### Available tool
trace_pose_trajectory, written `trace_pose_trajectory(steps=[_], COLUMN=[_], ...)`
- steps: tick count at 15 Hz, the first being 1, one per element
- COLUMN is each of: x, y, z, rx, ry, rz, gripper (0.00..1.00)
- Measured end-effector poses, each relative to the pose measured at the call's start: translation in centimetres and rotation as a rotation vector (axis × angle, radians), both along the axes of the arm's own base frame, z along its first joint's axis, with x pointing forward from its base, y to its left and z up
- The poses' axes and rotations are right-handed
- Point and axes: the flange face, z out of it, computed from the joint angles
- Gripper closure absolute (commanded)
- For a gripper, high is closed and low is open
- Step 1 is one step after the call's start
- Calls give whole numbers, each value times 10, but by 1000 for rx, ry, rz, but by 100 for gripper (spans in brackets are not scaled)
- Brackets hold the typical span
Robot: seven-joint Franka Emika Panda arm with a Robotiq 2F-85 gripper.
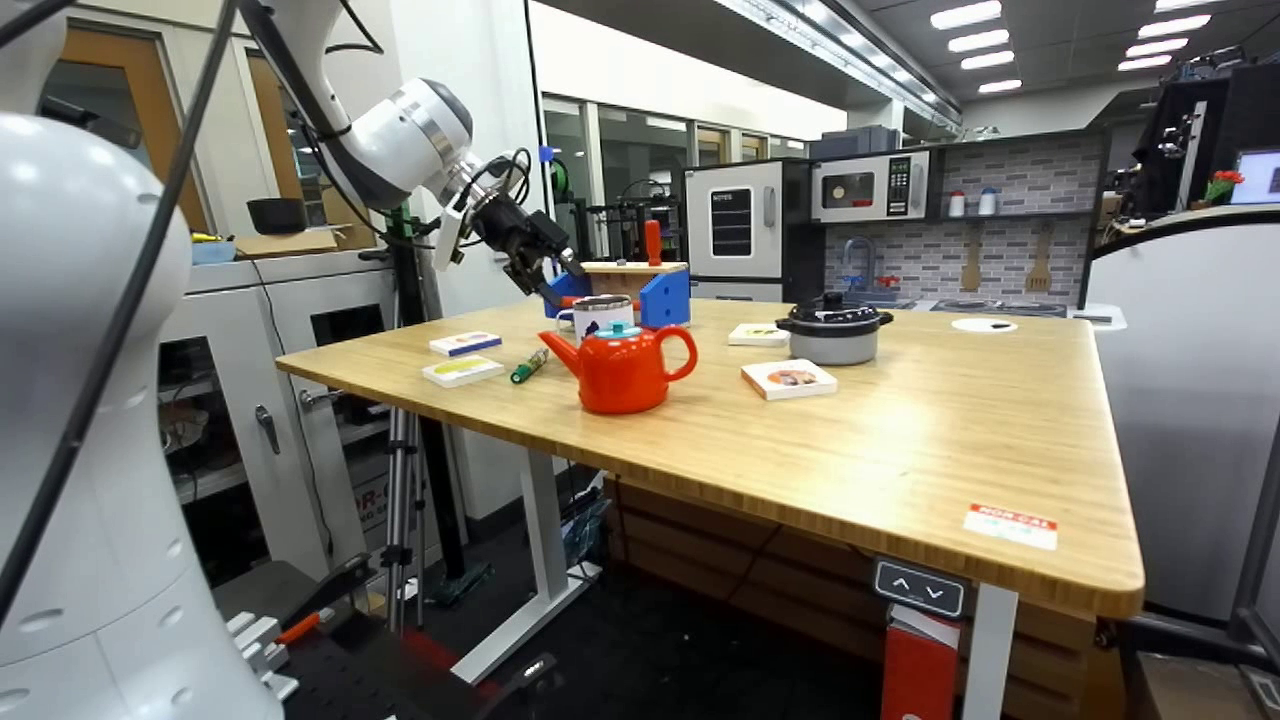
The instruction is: Put the mug on the book
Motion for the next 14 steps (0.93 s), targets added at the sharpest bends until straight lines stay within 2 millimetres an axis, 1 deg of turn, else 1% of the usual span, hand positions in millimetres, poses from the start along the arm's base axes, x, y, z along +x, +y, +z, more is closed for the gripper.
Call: trace_pose_trajectory(steps=[3,5,9,14], x=[6,3,-7,-11], y=[-11,-9,0,-1], z=[11,13,7,-5], rx=[-99,-143,-186,-239], ry=[-102,-141,-178,-239], rz=[-65,-93,-146,-252], gripper=[0,0,0,0])
